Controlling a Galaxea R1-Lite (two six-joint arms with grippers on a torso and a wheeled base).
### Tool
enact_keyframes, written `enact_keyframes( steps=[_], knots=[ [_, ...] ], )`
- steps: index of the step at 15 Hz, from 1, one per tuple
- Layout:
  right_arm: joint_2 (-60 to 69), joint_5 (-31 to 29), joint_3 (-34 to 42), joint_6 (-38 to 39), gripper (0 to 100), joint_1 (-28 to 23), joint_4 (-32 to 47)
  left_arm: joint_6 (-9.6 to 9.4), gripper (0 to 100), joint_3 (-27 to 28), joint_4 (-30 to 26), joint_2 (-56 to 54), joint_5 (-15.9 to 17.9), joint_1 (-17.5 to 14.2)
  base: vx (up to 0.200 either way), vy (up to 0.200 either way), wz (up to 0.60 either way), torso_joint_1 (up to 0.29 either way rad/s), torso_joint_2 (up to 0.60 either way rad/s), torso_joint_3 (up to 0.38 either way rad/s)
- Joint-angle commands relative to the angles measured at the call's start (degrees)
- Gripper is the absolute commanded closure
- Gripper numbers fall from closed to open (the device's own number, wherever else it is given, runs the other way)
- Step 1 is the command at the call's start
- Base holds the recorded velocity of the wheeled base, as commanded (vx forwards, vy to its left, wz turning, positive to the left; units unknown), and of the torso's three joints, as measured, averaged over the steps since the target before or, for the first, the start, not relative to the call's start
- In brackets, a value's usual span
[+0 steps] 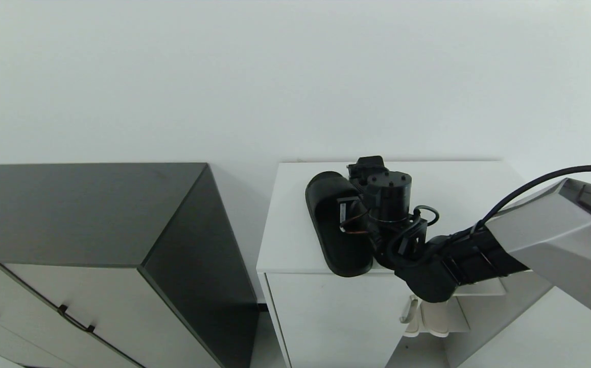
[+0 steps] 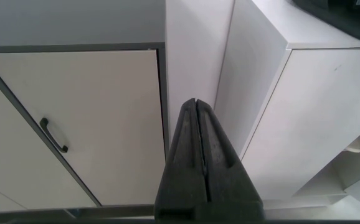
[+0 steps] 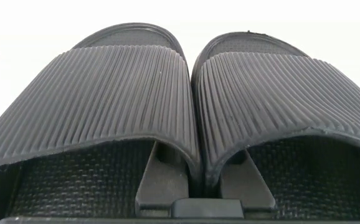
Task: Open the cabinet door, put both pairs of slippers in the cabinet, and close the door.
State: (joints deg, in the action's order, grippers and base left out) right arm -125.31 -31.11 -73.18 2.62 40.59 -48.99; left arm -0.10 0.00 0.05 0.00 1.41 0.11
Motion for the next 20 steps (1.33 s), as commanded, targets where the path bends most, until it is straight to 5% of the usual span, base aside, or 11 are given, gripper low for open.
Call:
enact_keyframes(
  steps=[1,3,11,20],
  knots=[
    [0.3,0.0,0.0,0.0,100,0.1,0.0,0.01,100,0.0,0.0,0.1,0.0,0.0,0.000,0.000,0.00,0.000,0.00,0.000],
    [1.6,0.0,0.5,0.0,100,0.2,0.0,0.01,100,0.0,0.0,0.1,0.0,0.0,0.000,0.000,0.00,0.000,0.00,0.000],
    [24.8,4.2,25.9,0.1,100,8.0,0.6,0.10,100,0.0,0.0,0.1,0.0,0.0,0.000,0.000,0.00,0.000,0.00,0.000],
    [24.4,6.1,27.9,0.2,100,9.2,0.6,0.27,100,0.0,0.0,0.0,-1.4,0.0,0.000,0.000,0.00,0.000,0.00,0.000]
  ],
)
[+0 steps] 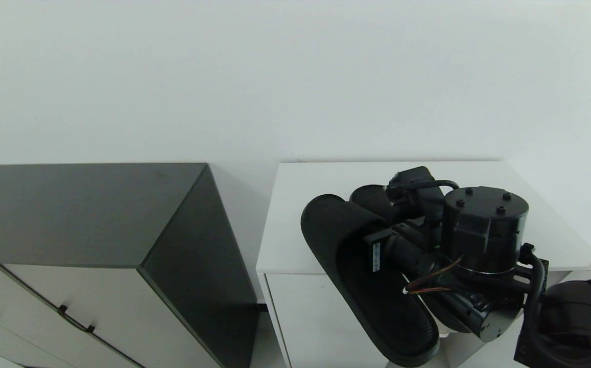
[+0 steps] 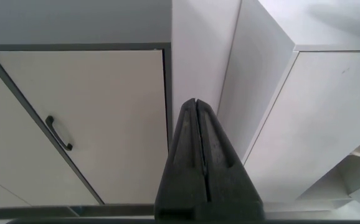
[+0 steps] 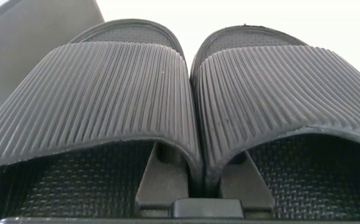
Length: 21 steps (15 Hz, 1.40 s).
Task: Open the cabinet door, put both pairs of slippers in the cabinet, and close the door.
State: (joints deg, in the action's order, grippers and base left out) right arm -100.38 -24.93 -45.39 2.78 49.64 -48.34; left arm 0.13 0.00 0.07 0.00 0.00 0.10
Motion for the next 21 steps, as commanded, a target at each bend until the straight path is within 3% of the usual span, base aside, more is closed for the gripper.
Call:
enact_keyframes(
  steps=[1,12,21],
  knots=[
    [-0.3,0.0,0.2,0.0,100,0.2,-0.2,0.04,100,0.0,0.0,0.0,0.0,0.0,-0.200,0.000,0.00,0.002,0.00,0.002],
    [-0.1,1.8,1.9,0.6,100,-0.6,-0.4,0.04,100,0.0,0.0,0.0,-0.2,0.0,-0.200,0.000,0.00,0.002,0.00,0.001],
    [0.0,1.7,2.6,0.1,100,-0.5,-1.8,0.13,100,0.0,0.0,0.0,-0.2,0.0,0.000,0.000,0.00,0.000,0.00,0.000]
  ],
)
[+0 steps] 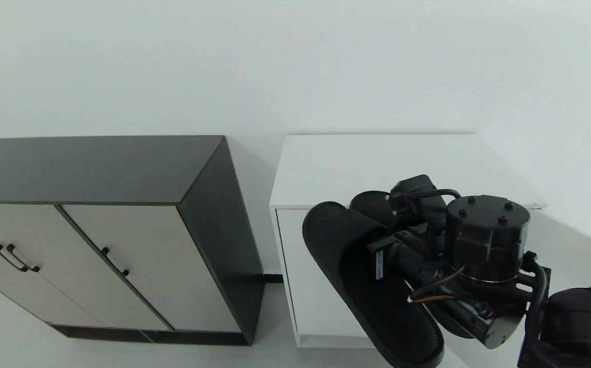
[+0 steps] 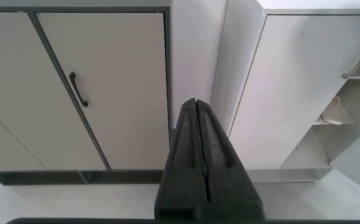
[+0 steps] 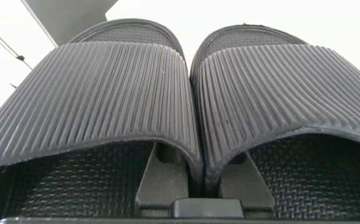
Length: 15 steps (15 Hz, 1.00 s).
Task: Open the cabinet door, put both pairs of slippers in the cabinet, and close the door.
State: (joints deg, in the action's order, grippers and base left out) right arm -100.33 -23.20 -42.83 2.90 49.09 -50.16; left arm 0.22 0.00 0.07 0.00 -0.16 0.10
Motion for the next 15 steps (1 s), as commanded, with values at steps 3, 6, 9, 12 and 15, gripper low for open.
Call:
enact_keyframes(
  steps=[3,6,9,12,15],
  knots=[
    [0.0,0.0,0.0,0.0,100,0.0,0.0,0.04,100,0.0,0.0,0.0,0.0,0.0,0.000,0.000,0.00,0.000,0.00,0.000],
    [0.0,0.1,0.1,0.0,100,0.1,0.0,0.04,100,0.0,0.0,0.0,0.0,0.0,0.000,-0.200,0.00,0.001,0.00,0.004],
    [-0.2,0.9,0.2,0.1,100,0.0,0.0,-0.04,100,0.0,0.0,0.0,0.0,0.0,0.000,-0.200,0.00,0.009,0.01,0.007],
    [0.6,1.2,0.4,0.0,100,0.0,0.0,0.04,100,0.0,0.0,0.0,0.0,0.0,0.000,-0.200,0.00,0.006,0.00,0.004],
    [0.6,1.2,1.2,-1.0,100,0.0,0.0,0.04,100,0.0,0.0,0.0,0.0,0.0,0.000,-0.200,0.00,-0.001,0.00,0.002]
  ],
)
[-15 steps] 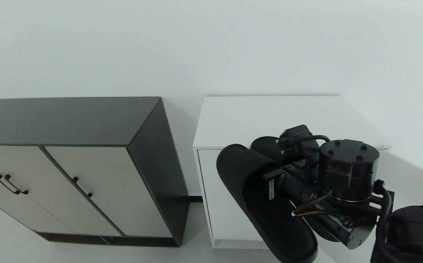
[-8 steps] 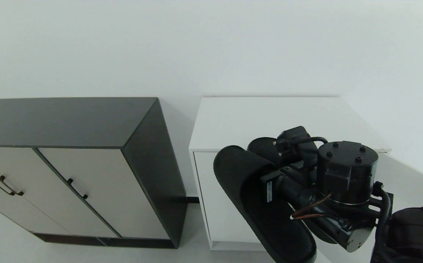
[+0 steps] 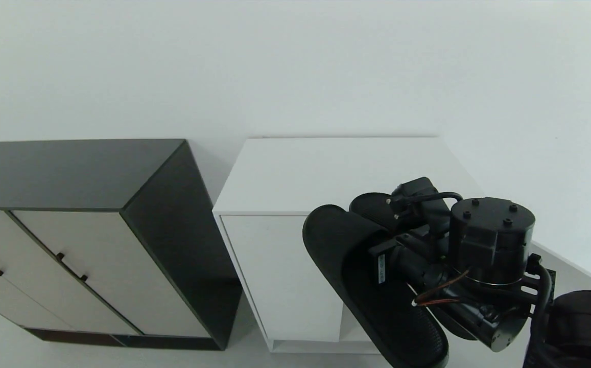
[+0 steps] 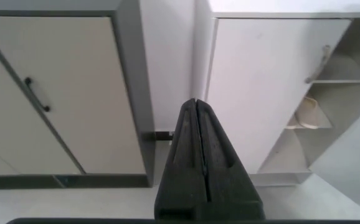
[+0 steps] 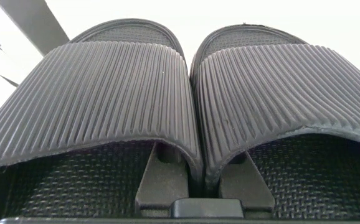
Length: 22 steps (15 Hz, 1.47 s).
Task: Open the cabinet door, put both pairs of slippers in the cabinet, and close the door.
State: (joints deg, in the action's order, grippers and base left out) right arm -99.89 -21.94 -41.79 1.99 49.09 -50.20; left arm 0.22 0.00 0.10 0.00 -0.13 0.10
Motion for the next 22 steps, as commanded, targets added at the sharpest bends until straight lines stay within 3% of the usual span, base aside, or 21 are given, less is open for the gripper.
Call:
enact_keyframes(
  steps=[1,6,22],
  knots=[
    [0.1,0.1,0.1,0.0,100,0.0,0.0,-0.04,100,0.0,0.0,0.0,0.0,0.0,0.000,-0.200,0.00,0.002,0.00,0.002],
    [0.2,0.0,0.8,-0.2,100,0.0,-1.4,-0.04,100,0.0,0.0,0.0,0.1,0.0,0.000,-0.200,0.00,0.005,0.00,0.002],
    [0.1,3.0,3.3,-2.1,100,-0.6,-4.9,0.04,100,0.0,0.0,0.0,0.1,0.0,-0.013,0.000,0.00,0.000,0.00,0.000]
  ],
)
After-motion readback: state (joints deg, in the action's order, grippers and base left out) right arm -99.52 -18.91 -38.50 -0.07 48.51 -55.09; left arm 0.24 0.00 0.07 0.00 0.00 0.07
